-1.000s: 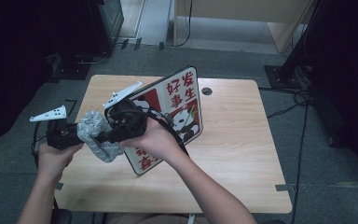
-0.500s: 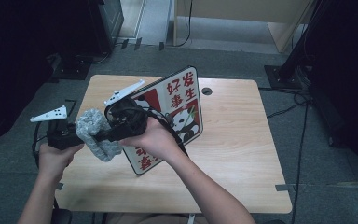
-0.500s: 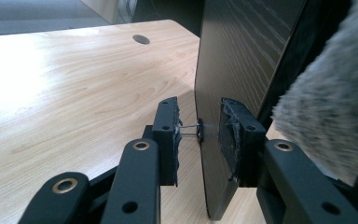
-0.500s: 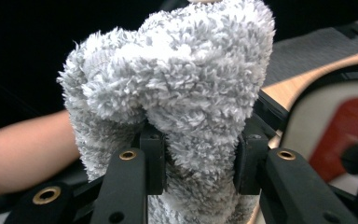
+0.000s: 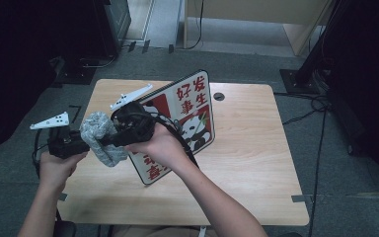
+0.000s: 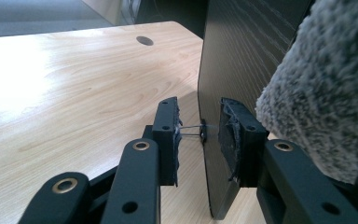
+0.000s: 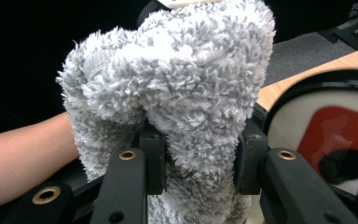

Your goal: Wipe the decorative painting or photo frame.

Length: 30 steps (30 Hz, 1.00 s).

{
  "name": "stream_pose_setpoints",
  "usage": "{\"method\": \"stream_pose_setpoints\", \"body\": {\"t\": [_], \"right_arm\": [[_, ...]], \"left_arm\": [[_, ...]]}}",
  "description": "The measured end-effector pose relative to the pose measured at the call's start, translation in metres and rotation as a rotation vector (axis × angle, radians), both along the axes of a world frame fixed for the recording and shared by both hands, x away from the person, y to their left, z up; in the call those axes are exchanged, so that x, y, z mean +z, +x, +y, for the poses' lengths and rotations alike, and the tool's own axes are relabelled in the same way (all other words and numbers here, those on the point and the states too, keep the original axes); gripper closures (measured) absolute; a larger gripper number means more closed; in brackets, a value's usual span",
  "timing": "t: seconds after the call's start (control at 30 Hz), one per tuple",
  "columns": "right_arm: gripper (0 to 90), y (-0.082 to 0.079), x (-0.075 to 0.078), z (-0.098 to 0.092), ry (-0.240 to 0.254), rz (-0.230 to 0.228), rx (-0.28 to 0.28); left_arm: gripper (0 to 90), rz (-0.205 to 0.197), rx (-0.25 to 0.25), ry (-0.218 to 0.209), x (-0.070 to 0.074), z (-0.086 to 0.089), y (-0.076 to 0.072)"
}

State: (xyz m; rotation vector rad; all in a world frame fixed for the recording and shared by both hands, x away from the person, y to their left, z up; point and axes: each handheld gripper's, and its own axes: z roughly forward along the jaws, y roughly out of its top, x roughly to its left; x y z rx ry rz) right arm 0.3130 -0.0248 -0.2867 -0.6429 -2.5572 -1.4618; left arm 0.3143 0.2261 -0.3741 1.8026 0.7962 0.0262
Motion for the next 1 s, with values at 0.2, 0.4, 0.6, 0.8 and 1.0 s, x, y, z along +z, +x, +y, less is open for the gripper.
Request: {"method": "stream_pose_setpoints", "body": {"t": [0.2, 0.4, 0.6, 0.8, 1.0], "right_arm": [[64.0, 0.0, -0.005, -0.004, 0.001, 0.009, -0.004], [64.1, 0.002, -0.012, -0.007, -0.001, 0.026, 0.0], [64.2, 0.001, -0.016, -0.008, -0.004, 0.029, 0.005], [64.4, 0.001, -0.021, -0.011, -0.002, 0.034, 0.008], [64.4, 0.001, -0.026, -0.013, -0.003, 0.036, 0.01]], "left_arm": [[68.5, -0.002, -0.001, 0.0, 0.0, 0.0, 0.0], [68.5, -0.002, -0.002, 0.0, 0.0, 0.0, 0.0], [68.5, -0.005, -0.004, 0.003, 0.0, 0.0, 0.0], [68.2, -0.005, -0.006, 0.002, 0.0, 0.001, 0.0], [67.6, 0.002, -0.006, 0.017, -0.001, -0.001, 0.0]]}}
